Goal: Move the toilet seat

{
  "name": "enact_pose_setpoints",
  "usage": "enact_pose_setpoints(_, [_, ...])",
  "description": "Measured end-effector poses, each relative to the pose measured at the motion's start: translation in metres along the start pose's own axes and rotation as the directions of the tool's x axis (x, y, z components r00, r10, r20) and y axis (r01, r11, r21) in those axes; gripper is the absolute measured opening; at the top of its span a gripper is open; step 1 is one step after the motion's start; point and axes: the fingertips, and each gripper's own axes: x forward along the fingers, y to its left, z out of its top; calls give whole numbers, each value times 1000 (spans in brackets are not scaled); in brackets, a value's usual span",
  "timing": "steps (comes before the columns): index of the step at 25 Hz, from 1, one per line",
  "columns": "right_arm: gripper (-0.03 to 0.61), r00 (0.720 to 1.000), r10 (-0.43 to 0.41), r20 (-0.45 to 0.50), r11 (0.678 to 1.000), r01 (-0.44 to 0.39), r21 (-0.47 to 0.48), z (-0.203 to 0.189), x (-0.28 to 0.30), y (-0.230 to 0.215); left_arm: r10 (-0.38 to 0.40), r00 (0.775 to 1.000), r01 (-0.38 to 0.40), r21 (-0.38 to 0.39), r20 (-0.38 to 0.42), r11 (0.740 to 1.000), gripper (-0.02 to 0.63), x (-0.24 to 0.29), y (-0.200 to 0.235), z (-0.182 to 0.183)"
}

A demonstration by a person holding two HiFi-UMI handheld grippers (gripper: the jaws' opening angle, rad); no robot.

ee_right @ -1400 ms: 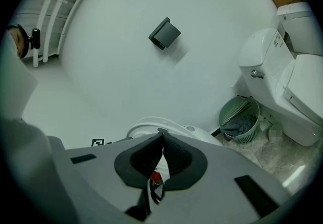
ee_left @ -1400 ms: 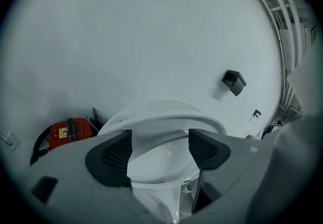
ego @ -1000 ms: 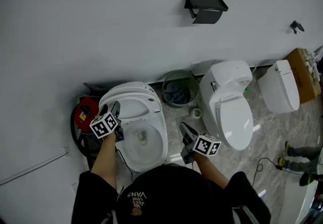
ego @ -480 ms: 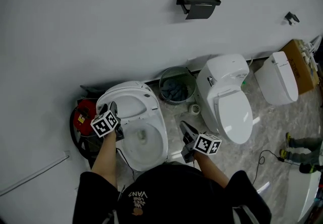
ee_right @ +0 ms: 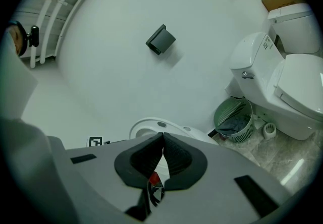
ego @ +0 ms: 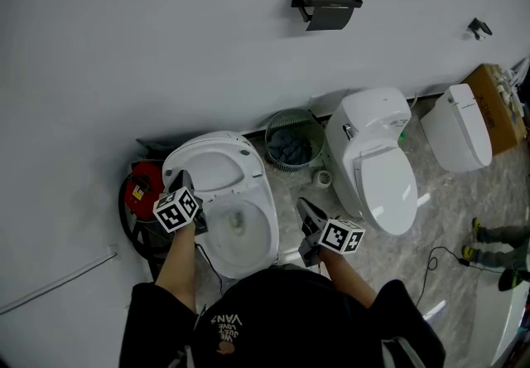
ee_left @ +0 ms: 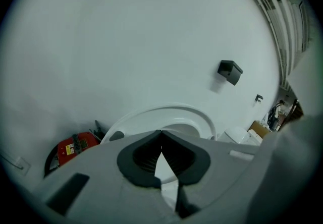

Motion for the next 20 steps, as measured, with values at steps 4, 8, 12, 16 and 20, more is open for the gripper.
enact_pose_setpoints(4, [2, 1000, 6, 3, 1000, -5, -8, -5, -3, 8, -43, 999, 43, 17, 26, 999, 3, -19, -7, 4])
enact_pose_setpoints(8, [0, 1000, 8, 25, 999, -7, -40, -8, -10, 20, -103, 994, 101, 48, 43, 994, 3, -45, -21, 5])
enact_pose_setpoints(12, [0, 1000, 11, 29, 995, -8, -95, -16, -16, 36, -140, 989, 135, 102, 43, 986, 3, -74, -29, 3])
enact_pose_setpoints(16, [0, 999, 12, 33, 991, -8, -131, -28, -20, 53, -165, 986, 159, 130, 38, 979, 3, -105, -28, -7])
enact_pose_setpoints(20, [0, 999, 13, 36, 988, -7, -156, -43, -28, 69, -189, 982, 183, 153, 27, 971, 3, -137, -23, -22])
